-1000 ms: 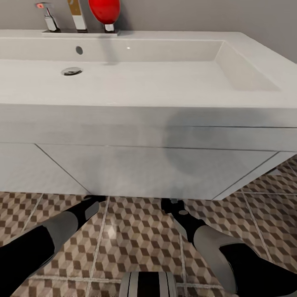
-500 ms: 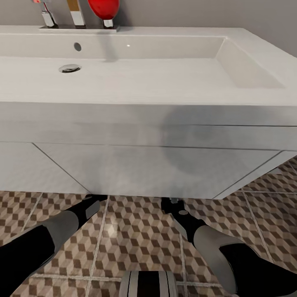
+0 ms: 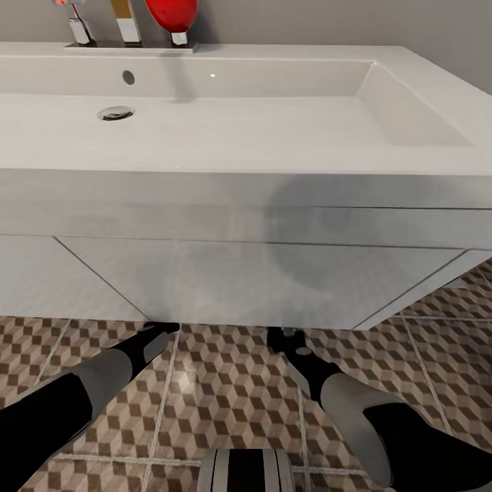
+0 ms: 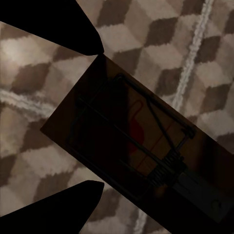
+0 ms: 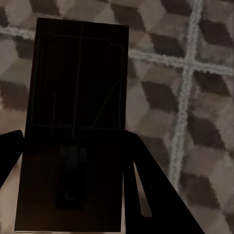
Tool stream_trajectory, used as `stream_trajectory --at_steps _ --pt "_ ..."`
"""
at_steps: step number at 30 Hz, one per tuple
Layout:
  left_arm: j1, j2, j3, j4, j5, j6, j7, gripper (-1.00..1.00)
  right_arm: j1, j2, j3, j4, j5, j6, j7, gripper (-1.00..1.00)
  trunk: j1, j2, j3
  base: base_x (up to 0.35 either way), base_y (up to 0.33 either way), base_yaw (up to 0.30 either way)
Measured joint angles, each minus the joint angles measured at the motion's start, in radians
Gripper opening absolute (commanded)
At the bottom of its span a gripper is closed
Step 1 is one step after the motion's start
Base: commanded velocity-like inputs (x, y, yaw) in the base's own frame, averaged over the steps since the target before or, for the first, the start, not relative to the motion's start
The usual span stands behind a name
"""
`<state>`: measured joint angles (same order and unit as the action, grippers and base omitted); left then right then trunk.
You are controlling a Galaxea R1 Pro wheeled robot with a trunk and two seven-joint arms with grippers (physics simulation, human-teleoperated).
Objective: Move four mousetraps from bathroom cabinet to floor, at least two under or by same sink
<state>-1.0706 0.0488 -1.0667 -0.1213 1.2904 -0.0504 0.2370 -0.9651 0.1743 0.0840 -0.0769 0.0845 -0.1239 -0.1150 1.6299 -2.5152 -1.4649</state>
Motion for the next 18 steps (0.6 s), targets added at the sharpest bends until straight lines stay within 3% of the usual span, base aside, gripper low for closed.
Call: stream_trajectory --at_steps 18 --pt "-0.001 0.000 -0.001 0.000 0.000 0.001 0.000 -1.00 -0.001 0.000 0.001 -0.080 -0.001 -0.001 -0.002 -1.00 0.000 0.000 0.000 0.000 0.000 0.000"
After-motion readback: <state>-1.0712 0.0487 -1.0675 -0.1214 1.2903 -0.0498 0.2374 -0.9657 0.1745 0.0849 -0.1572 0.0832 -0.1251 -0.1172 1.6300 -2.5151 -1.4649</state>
